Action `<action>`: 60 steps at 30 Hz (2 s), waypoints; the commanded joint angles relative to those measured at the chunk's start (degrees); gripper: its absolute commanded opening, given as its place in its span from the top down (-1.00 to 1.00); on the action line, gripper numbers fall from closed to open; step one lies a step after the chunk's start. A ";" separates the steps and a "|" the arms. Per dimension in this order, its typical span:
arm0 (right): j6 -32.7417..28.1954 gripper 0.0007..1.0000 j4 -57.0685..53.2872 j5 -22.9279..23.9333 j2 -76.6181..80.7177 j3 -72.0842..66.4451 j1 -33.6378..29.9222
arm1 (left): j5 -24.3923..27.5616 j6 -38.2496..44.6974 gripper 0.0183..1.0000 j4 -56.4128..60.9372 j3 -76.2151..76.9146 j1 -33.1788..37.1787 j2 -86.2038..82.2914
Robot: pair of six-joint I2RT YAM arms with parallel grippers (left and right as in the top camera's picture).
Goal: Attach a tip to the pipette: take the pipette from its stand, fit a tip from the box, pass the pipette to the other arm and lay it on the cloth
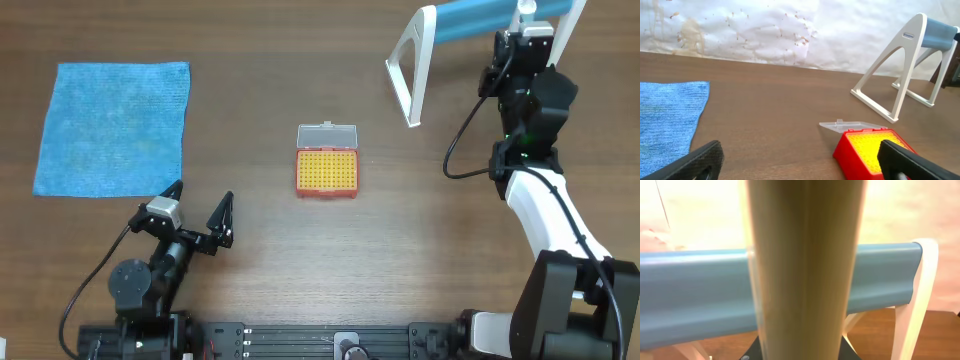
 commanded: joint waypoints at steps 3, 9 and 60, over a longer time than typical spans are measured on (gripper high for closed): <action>0.09 0.86 -1.25 -2.21 -1.68 0.98 2.54 | 0.59 0.09 -0.99 -0.26 -0.17 0.13 -0.20; 0.07 0.86 -6.75 -27.63 -8.20 0.24 17.94 | 0.61 0.09 -0.99 -0.26 -0.17 0.13 -0.20; 10.21 0.86 43.47 -21.53 15.02 -17.51 35.19 | 0.61 0.09 -0.99 -0.26 -0.17 0.13 -0.20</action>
